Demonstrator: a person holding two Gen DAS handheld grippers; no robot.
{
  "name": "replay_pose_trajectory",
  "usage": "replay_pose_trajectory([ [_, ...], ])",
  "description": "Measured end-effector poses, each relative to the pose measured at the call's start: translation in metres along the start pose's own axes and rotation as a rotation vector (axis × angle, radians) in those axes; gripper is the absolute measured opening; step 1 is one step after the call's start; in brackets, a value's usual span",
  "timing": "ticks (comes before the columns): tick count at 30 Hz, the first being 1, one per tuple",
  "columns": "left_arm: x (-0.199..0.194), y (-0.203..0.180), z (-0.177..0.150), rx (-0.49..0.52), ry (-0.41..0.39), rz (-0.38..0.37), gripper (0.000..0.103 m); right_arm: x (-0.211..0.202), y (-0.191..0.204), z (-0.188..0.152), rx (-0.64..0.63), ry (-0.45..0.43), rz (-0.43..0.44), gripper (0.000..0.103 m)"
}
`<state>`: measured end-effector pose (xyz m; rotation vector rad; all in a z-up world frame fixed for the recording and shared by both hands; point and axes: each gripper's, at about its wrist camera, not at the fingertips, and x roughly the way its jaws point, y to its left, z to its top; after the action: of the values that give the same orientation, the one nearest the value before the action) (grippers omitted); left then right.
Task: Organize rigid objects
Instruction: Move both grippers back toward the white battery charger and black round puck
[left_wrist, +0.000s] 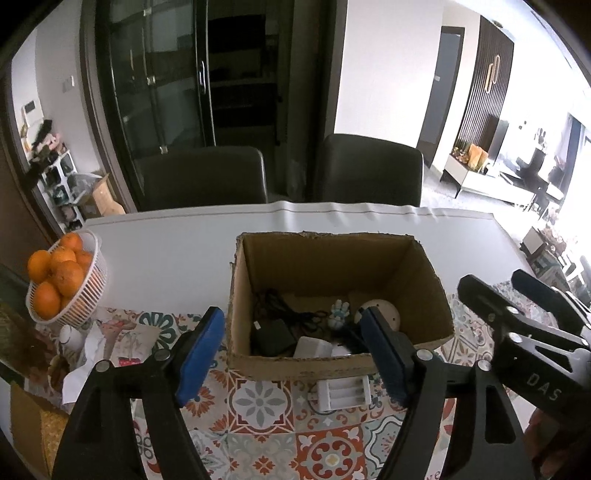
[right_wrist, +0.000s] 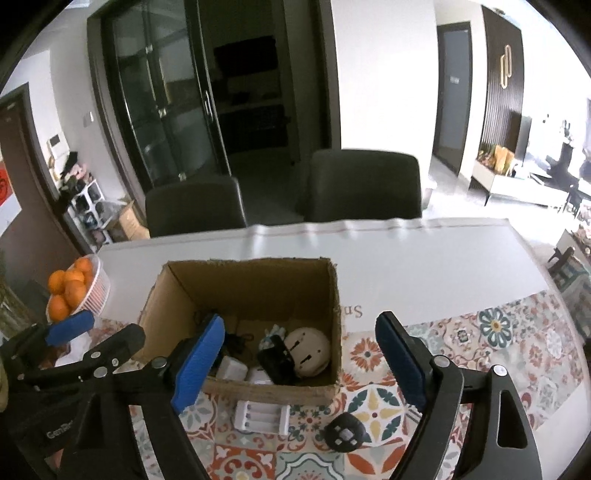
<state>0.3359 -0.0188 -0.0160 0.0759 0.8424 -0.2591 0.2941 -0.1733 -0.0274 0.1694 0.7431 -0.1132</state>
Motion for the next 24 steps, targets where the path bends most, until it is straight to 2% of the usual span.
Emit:
replay_pose_trajectory([
  [2,-0.007,-0.001,-0.003,-0.003,-0.018,0.003,0.081,-0.008,0.0,-0.002,0.003,-0.016,-0.005,0.086],
  [10,-0.032,-0.009,-0.017,0.003,-0.085,0.008,0.087,-0.03,-0.006,-0.019,0.013,-0.06,-0.001,0.086],
  [24,-0.044,-0.023,-0.054,0.008,-0.128,0.038,0.089,-0.046,-0.021,-0.054,0.019,-0.108,-0.01,0.086],
])
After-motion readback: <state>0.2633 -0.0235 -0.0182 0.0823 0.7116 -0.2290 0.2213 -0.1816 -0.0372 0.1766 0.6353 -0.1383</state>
